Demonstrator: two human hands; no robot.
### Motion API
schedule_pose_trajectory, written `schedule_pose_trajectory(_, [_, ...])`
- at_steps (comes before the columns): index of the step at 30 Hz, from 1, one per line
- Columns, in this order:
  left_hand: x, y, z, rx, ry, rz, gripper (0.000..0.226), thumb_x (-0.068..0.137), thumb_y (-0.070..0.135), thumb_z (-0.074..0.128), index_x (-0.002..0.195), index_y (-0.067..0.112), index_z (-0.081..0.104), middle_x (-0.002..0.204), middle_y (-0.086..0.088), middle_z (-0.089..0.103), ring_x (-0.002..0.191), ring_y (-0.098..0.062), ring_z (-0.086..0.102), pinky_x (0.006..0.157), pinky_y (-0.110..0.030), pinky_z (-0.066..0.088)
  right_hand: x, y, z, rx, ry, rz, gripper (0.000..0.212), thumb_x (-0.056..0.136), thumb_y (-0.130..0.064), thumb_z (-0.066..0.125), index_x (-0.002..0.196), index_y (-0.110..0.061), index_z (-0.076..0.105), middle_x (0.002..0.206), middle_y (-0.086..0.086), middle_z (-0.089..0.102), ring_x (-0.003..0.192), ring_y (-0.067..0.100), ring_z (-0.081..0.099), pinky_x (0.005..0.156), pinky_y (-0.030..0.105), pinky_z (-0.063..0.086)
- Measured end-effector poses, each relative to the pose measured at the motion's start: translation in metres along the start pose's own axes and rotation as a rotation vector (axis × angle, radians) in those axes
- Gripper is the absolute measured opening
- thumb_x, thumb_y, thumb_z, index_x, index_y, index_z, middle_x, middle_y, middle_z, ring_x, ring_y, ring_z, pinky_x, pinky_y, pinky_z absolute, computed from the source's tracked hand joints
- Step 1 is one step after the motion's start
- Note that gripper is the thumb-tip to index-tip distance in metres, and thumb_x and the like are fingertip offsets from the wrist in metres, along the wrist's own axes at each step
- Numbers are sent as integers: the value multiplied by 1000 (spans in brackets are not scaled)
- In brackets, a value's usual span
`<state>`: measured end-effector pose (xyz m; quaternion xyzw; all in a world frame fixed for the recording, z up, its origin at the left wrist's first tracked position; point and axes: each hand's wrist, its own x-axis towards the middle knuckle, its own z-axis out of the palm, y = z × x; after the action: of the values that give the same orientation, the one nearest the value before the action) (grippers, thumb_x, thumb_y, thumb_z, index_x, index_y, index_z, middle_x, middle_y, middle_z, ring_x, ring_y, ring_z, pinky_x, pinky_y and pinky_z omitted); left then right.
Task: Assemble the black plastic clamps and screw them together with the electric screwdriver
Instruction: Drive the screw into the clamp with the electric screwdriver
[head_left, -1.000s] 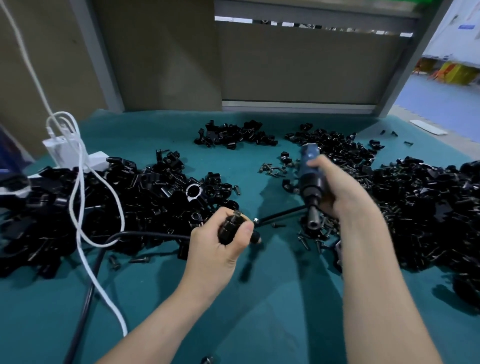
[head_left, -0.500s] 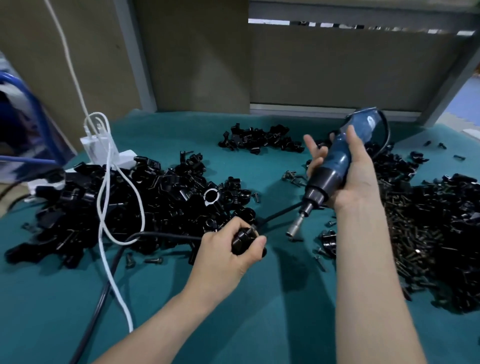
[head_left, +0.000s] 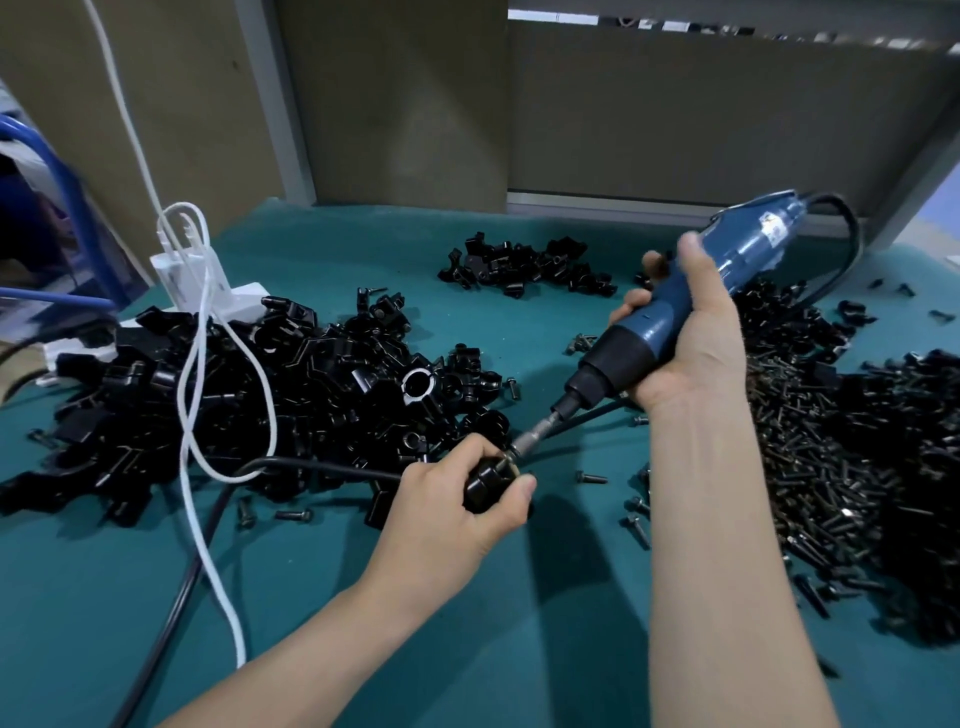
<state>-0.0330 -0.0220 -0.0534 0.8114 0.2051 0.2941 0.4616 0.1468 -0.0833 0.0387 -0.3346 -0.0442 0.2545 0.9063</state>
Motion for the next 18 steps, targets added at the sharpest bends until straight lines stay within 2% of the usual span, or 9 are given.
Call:
schedule_pose_trajectory(3, [0, 1, 0, -3, 5, 0, 40, 71, 57, 53, 74, 17, 56, 61, -7, 65, 54, -23, 58, 55, -37, 48, -2, -4, -2, 67, -62, -9, 36, 90, -51, 55, 91, -15, 54, 79, 2, 65, 51, 13, 50, 52, 22, 44])
schedule_pose_trajectory(5, [0, 1, 1, -9, 2, -5, 41, 71, 57, 53, 74, 17, 56, 61, -8, 65, 55, -25, 58, 55, -37, 48, -3, -6, -2, 63, -82, -20, 38, 92, -51, 52, 96, -14, 56, 82, 3, 67, 56, 14, 55, 53, 23, 47])
schedule_pose_trajectory(9, [0, 1, -1, -23, 5, -16, 40, 70, 58, 53, 75, 18, 58, 62, -7, 66, 56, -24, 59, 56, -36, 48, -5, -5, 3, 35, -95, -44, 36, 90, -46, 58, 103, -12, 59, 89, 2, 70, 66, 15, 64, 53, 24, 50])
schedule_pose_trajectory(14, [-1, 1, -1, -4, -10, -6, 43, 71, 57, 52, 76, 15, 58, 62, -7, 65, 55, -23, 58, 57, -35, 49, -7, -4, 6, 54, -159, -23, 33, 92, -45, 55, 89, -13, 64, 63, -5, 60, 48, 6, 53, 48, 20, 46])
schedule_pose_trajectory(18, [-2, 2, 0, -28, -24, -25, 41, 71, 57, 53, 76, 16, 58, 64, -7, 66, 57, -23, 59, 60, -36, 51, -6, -1, 7, 52, -144, -2, 31, 93, -44, 54, 94, -14, 60, 62, -6, 53, 48, 4, 49, 47, 17, 44])
